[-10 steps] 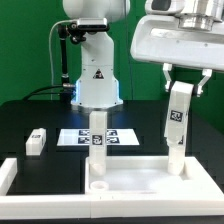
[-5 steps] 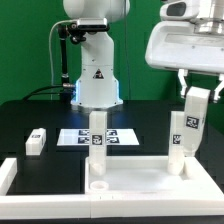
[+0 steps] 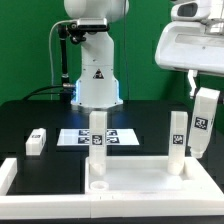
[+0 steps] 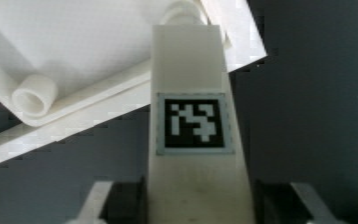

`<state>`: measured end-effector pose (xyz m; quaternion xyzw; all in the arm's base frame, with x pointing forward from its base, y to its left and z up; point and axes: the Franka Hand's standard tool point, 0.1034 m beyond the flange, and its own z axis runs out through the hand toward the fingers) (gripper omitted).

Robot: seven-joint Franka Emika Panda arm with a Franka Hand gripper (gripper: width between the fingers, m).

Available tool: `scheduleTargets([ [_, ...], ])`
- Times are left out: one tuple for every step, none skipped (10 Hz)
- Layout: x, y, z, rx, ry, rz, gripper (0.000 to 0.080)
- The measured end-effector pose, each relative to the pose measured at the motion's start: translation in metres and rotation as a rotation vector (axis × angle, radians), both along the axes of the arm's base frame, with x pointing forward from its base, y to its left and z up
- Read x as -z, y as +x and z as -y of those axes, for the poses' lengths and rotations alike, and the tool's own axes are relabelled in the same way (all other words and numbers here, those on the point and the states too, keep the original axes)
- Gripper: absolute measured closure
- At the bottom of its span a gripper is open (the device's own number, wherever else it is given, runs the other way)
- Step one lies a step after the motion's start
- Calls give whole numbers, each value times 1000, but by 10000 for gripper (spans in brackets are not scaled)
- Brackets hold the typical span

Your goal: Assemble desk

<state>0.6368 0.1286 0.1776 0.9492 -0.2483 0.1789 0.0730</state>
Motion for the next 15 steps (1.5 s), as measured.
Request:
scheduleTargets([
  [-1,5,1,-25,23,68,512],
  [4,3,11,-37,41,119,512],
  [10,2,16,-38,46,137,512],
  [11,3,13,-17,65,159,512],
  [11,2,7,-12,67,163,512],
  [11,2,7,-23,68,157,512],
  [12,2,7,-15,77,154,512],
  [13,2,6,-14,83,152,512],
  [14,1,6,-12,87,151,512],
  [15,1,5,3,91,154,512],
  [17,2,5,4,78,156,512],
  [13,3,10,-1,65,160,512],
  [12,3,10,4,53,161,512],
  [13,1,10,5,31,155,512],
  [13,2,13,3,15,160,512],
])
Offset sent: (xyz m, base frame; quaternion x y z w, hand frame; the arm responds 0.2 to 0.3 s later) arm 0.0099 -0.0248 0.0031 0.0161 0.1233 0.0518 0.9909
